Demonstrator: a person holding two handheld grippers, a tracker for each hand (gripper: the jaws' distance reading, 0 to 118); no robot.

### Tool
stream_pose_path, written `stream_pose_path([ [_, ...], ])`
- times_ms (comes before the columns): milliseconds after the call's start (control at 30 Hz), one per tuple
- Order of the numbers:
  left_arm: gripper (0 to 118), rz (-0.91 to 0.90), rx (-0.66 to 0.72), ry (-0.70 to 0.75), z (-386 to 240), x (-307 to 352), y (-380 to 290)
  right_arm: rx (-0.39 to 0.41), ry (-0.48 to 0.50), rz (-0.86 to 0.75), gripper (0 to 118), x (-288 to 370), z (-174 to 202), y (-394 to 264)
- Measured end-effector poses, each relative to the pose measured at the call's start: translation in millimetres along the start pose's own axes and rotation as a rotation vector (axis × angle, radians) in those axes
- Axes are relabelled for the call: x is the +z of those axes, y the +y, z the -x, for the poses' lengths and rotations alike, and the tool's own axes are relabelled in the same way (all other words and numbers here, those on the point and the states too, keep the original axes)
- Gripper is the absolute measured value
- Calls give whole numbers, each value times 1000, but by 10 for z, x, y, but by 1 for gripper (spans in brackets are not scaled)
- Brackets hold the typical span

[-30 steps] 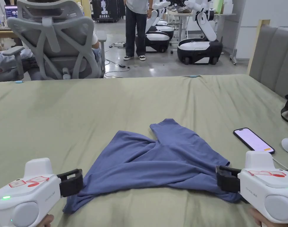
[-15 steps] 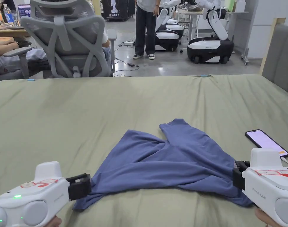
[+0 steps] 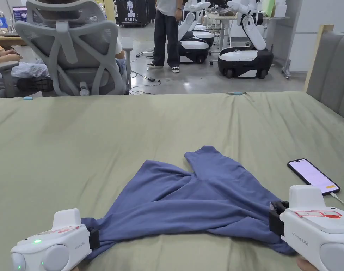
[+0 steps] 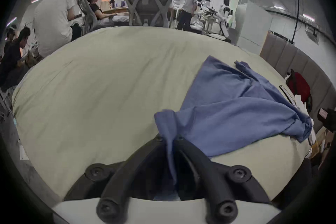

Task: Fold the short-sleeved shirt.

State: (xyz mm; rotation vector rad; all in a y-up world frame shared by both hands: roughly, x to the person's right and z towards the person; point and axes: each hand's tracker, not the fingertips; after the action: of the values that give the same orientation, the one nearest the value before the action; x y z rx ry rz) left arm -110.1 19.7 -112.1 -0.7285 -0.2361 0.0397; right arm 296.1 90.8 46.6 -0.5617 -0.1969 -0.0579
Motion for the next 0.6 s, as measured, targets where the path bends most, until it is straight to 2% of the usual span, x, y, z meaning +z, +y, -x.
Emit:
stream_pose_path([
  [133,2,-15,0,-6,-16,7,146,48,27,16,0,-353,-69,267],
  [200,2,-19,-13,0,-38,-17,214,48,50,19,0,-606,-114,472],
  [233,2,-16,-17,1,-54,-30,233,48,80,21,6,-764,-160,599],
  [267,2,-13,-20,3,-72,-42,244,45,95,18,25,-942,-186,722],
  [333,2,-12,-25,7,-91,-80,281,53,126,65,96,-1318,-230,959],
  [367,2,-9,-26,10,-103,-94,294,75,125,105,107,-1514,-249,1067],
  [500,2,-4,-4,10,-103,-103,327,177,112,203,103,-2219,-256,1339],
  [600,2,-5,9,5,-79,-66,340,167,96,313,102,-2662,-319,1382],
])
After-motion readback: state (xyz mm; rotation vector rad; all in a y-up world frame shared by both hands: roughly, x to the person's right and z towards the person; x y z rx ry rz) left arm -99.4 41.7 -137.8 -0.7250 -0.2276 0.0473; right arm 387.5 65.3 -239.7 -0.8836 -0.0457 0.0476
